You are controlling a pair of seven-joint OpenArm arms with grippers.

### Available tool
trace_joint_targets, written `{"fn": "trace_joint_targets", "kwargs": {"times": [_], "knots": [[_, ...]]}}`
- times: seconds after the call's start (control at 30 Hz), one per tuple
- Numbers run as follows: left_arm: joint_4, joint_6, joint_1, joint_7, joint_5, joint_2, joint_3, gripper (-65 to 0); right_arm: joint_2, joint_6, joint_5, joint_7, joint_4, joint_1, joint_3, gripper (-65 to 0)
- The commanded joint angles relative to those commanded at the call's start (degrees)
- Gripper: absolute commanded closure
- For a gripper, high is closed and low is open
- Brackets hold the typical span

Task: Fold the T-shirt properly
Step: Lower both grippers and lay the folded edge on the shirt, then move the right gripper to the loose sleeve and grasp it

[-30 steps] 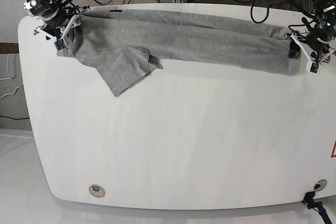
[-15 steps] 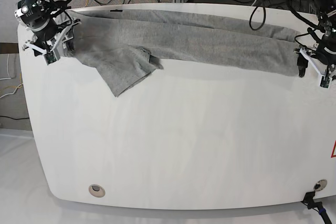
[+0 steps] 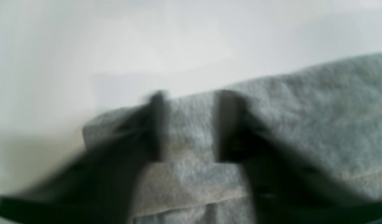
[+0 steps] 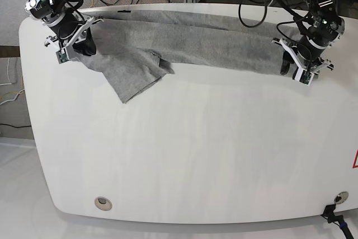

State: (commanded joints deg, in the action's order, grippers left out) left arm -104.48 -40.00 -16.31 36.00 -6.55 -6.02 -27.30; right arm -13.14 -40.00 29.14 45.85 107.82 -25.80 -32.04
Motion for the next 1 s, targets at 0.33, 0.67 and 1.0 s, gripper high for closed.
{"fn": "trace_joint_targets", "kwargs": {"times": [0.33,0.67,1.0], "knots": [[12.7,0.0,0.1,-4.0,0.8,0.0,0.1,-0.3,-0.4,0.00,-1.5,-0.5,-12.6,2.2,2.2,0.0],[25.4,0.0,5.6,-7.7,5.2,-2.4,0.0,-0.3,-0.4,0.00,-10.6,-5.0,-22.3,10.0,2.3,0.0],[31.6,0.0,13.5,-7.8,5.4,-4.6,-0.3,-0.3,-1.2,0.00,-16.0,-9.1,-34.7,21.9,2.4,0.0]]}}
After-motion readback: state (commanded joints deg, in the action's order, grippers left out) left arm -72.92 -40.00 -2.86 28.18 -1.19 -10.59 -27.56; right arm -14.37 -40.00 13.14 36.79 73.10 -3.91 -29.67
